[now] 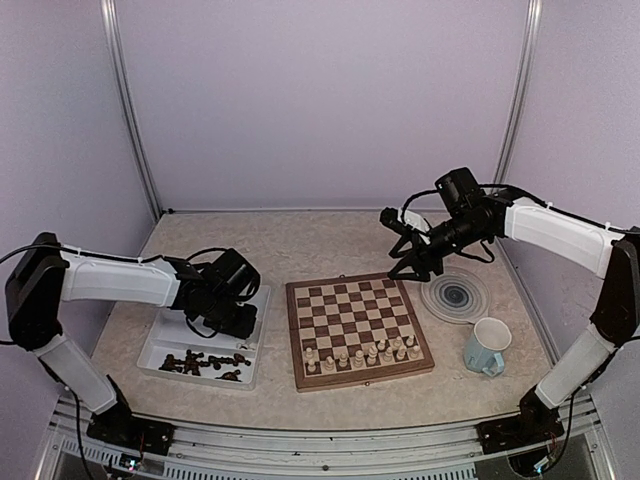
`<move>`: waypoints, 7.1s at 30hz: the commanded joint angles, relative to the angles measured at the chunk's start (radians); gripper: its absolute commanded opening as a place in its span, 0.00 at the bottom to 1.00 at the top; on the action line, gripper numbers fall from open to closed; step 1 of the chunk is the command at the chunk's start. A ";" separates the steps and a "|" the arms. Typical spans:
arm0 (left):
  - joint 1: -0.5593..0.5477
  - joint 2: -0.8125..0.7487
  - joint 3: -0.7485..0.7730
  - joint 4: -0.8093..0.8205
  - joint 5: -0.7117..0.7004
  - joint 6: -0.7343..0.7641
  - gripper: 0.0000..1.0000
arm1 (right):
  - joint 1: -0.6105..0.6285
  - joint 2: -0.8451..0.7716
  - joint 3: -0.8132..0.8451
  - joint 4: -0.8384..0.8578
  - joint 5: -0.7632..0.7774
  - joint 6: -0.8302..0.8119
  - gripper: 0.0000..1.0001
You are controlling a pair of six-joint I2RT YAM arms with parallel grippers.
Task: Set up the chess pieces on the board
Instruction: Pick up the pawn from the storage box, then pass from the left arm to the right, then pass from the right arm to the left, then place the pawn on b2.
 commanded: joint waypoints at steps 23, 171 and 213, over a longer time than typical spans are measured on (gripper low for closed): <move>0.033 0.075 -0.094 0.143 0.056 0.011 0.14 | 0.019 0.001 -0.020 -0.016 -0.011 -0.001 0.62; -0.268 0.216 0.451 -0.072 0.215 0.376 0.03 | -0.258 -0.264 -0.281 0.126 -0.172 0.093 0.68; -0.294 0.386 0.494 -0.116 0.243 0.402 0.15 | -0.258 -0.238 -0.271 0.122 -0.206 0.087 0.69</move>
